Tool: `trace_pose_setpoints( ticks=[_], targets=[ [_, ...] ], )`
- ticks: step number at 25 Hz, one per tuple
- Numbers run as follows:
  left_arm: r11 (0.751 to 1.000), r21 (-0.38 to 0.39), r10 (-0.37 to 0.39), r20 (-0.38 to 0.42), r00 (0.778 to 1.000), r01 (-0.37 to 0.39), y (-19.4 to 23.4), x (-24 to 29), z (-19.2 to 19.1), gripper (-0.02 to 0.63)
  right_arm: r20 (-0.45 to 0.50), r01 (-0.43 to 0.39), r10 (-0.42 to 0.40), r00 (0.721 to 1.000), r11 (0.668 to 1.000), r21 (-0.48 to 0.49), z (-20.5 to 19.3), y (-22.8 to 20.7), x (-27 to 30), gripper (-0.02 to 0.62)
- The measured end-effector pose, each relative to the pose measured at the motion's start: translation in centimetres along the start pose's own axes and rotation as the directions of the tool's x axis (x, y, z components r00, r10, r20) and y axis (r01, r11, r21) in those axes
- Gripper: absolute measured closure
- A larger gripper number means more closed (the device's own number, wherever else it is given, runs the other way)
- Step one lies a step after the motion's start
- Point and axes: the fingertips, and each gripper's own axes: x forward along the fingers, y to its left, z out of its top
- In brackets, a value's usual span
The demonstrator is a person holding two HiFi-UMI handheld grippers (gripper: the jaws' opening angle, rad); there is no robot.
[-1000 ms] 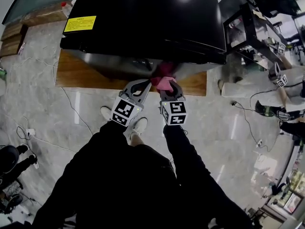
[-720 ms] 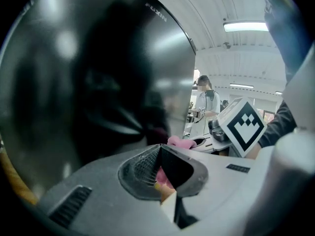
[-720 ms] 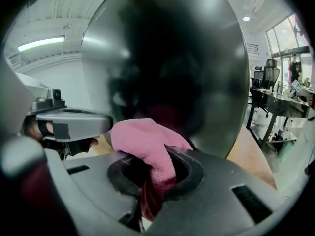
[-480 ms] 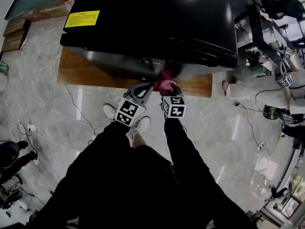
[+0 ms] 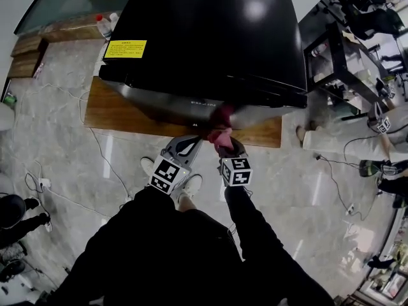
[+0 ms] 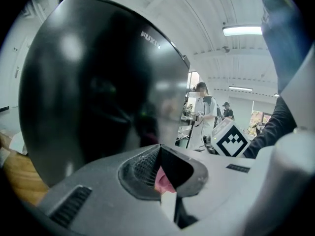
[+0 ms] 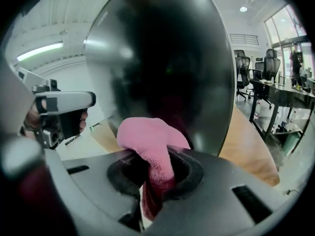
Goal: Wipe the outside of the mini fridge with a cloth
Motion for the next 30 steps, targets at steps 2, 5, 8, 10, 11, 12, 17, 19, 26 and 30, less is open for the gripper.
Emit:
trace_pose_setpoints(
  ticks=[2,5,8,10,11,12,17,19,26,30],
  targets=[
    [1.000,0.009,-0.006,0.021,1.000,0.006,-0.8,-1.4,1.8,0.600,0.048,-0.031,0.033,0.998,0.999,-0.045,2.1,1.5,-2.7,0.540],
    [1.000,0.020,-0.013,0.060,0.998,0.012,-1.9,-3.4,4.9,0.600,0.128,-0.073,0.088,0.988,0.990,-0.122,5.9,3.9,-6.7,0.540],
    [0.999,0.027,-0.020,0.106,0.994,0.018,-2.9,-5.2,8.7,0.600,0.215,-0.090,0.131,0.968,0.977,-0.192,10.4,5.9,-10.4,0.540],
    [0.999,0.036,-0.026,0.133,0.991,0.022,-3.6,-6.7,11.5,0.600,0.268,-0.090,0.152,0.951,0.968,-0.233,13.5,7.3,-12.7,0.540],
    [0.999,0.041,-0.029,0.144,0.989,0.024,-4.0,-7.5,12.9,0.600,0.291,-0.090,0.164,0.942,0.964,-0.251,14.9,8.1,-13.9,0.540],
    [0.999,0.047,-0.032,0.153,0.988,0.025,-4.4,-8.4,14.2,0.600,0.312,-0.092,0.176,0.934,0.959,-0.267,16.3,8.9,-15.0,0.540],
    [0.998,0.066,-0.014,0.180,0.984,0.003,-6.6,-11.9,20.5,0.600,0.402,-0.082,0.228,0.887,0.933,-0.350,22.3,11.9,-21.0,0.539],
    [0.997,0.078,-0.002,0.209,0.978,-0.015,-7.2,-13.4,23.8,0.600,0.434,-0.064,0.248,0.866,0.917,-0.394,25.1,12.5,-23.6,0.539],
    [0.987,0.155,-0.001,0.318,0.948,-0.050,-4.6,-18.0,36.3,0.600,0.424,-0.085,0.341,0.839,0.852,-0.516,36.3,14.7,-26.8,0.539],
    [0.971,0.211,0.026,0.367,0.930,-0.110,-0.5,-19.2,41.7,0.600,0.414,-0.069,0.379,0.828,0.801,-0.595,42.3,15.8,-25.5,0.539]
  ],
)
